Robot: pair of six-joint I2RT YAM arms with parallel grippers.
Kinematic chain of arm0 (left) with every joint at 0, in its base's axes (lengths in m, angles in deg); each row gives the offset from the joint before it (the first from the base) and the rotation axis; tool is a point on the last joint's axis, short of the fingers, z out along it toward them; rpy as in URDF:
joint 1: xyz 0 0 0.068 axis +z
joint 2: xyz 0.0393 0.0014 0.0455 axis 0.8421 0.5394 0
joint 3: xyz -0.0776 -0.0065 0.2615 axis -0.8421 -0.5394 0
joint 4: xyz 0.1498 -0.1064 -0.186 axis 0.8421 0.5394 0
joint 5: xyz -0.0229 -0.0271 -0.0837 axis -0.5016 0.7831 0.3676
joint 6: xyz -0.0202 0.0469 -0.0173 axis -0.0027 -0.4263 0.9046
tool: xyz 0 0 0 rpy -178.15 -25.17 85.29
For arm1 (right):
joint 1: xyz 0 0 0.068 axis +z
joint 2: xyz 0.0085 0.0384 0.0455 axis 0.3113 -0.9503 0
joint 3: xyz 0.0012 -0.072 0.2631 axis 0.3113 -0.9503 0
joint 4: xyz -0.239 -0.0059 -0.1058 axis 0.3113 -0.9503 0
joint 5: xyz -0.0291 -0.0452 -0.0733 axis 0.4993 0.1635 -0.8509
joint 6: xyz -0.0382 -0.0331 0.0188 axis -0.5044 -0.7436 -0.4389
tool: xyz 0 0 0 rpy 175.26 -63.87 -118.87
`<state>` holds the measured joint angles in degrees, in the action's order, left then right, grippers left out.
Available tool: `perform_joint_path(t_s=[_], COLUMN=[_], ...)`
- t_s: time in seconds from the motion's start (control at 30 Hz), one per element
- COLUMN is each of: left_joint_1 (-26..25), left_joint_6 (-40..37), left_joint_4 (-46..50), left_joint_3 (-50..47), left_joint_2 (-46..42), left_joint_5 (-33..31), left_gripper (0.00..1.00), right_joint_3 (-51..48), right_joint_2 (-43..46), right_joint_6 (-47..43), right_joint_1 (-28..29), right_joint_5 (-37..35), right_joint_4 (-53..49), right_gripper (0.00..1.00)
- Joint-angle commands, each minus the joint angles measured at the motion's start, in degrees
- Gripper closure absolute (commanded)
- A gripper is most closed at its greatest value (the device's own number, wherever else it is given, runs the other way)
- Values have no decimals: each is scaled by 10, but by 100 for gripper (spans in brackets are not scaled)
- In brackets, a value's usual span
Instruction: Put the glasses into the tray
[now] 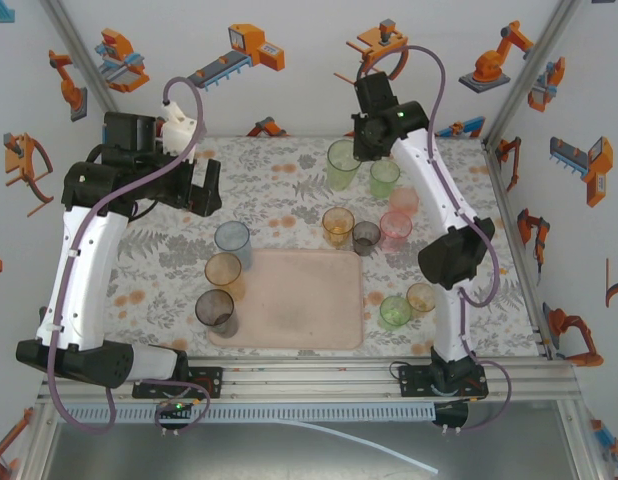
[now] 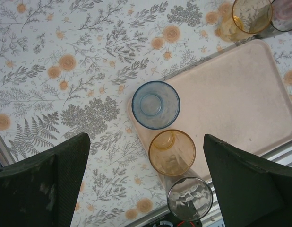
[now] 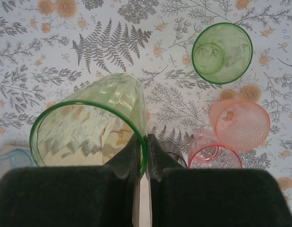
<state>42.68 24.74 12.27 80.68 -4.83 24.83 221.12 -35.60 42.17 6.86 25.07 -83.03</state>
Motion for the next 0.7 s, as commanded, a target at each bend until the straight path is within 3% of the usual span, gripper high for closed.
perform_joint_path(t_s=[0.0, 0.3, 0.67], left_joint_1=[8, 26, 40], left_joint_6=[22, 38, 55], left_joint_4=[-13, -21, -31], left_joint_3=[-5, 7, 30], left_joint_2=[-15, 2, 24], left_joint_5=[1, -1, 28], left_gripper=[3, 3, 3], right_joint_3=[32, -3, -189], right_joint_2=[26, 81, 201], right_joint_6=[-9, -3, 75], right_joint_1=[18, 93, 251], right_joint_5=[-10, -54, -116], right_joint_4=[-21, -53, -31], right_gripper=[90, 90, 89])
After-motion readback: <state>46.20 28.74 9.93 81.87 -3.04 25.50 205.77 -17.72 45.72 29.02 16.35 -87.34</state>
